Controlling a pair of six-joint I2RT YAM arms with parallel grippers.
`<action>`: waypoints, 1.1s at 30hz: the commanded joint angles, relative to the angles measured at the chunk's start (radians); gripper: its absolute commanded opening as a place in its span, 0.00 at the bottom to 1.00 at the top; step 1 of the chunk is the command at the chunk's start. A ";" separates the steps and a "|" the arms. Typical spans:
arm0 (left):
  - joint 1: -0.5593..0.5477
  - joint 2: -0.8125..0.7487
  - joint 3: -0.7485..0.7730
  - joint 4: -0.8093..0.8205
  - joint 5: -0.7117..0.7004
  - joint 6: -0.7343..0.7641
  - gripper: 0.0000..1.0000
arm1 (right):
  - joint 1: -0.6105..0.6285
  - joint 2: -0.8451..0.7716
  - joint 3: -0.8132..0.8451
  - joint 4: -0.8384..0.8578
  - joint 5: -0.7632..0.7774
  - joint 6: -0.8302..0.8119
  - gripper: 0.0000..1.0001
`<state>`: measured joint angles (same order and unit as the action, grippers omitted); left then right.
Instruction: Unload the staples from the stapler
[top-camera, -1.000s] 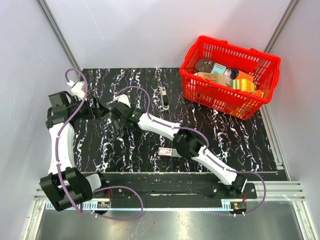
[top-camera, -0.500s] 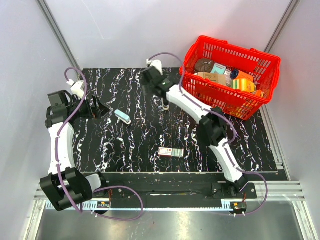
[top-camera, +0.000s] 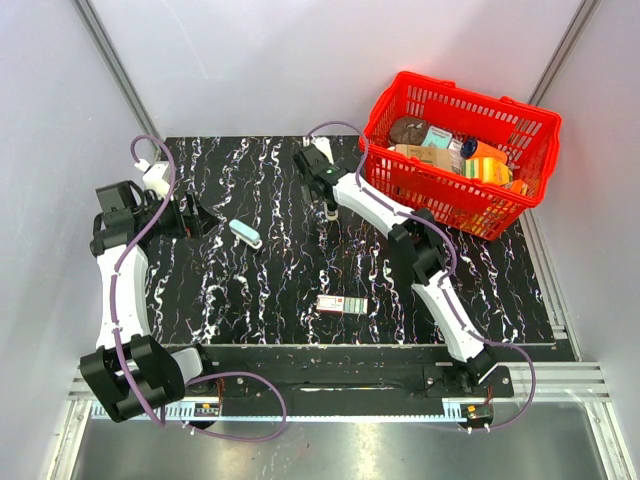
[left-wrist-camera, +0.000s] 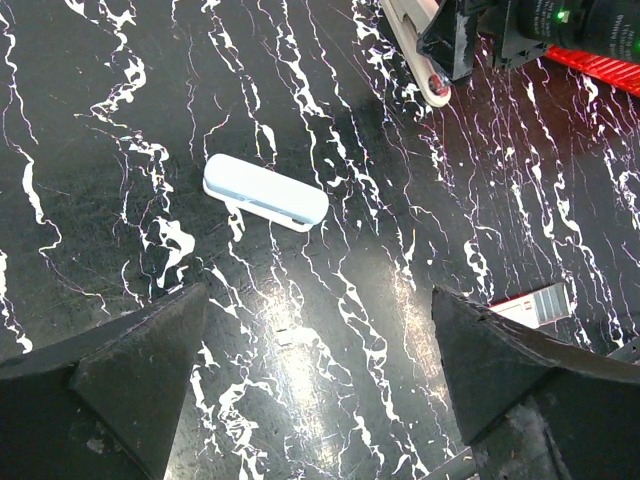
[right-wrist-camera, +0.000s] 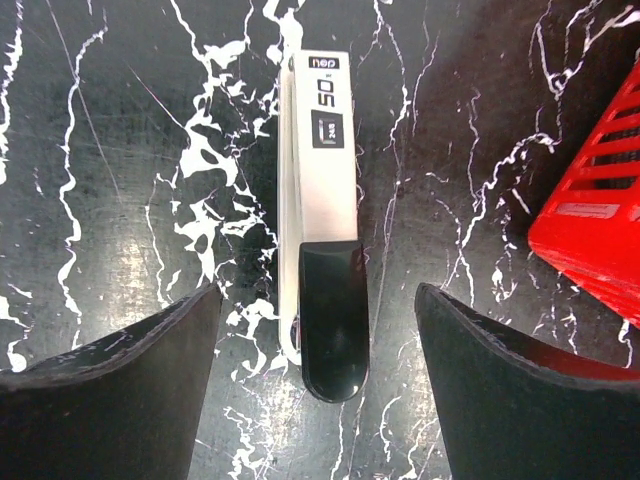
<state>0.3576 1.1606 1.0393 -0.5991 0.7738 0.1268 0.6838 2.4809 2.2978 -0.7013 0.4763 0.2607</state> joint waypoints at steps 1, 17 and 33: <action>0.003 -0.010 0.007 0.016 0.024 0.022 0.99 | 0.003 0.007 0.020 -0.003 0.004 0.005 0.82; 0.004 -0.032 -0.012 0.032 0.016 0.028 0.99 | -0.010 0.062 0.037 0.020 0.004 0.023 0.55; -0.126 -0.033 -0.068 0.062 -0.089 0.028 0.99 | 0.037 -0.128 -0.201 0.078 -0.047 0.149 0.13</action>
<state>0.3012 1.1530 0.9890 -0.5774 0.7387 0.1467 0.6769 2.4962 2.2009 -0.6582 0.4465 0.3378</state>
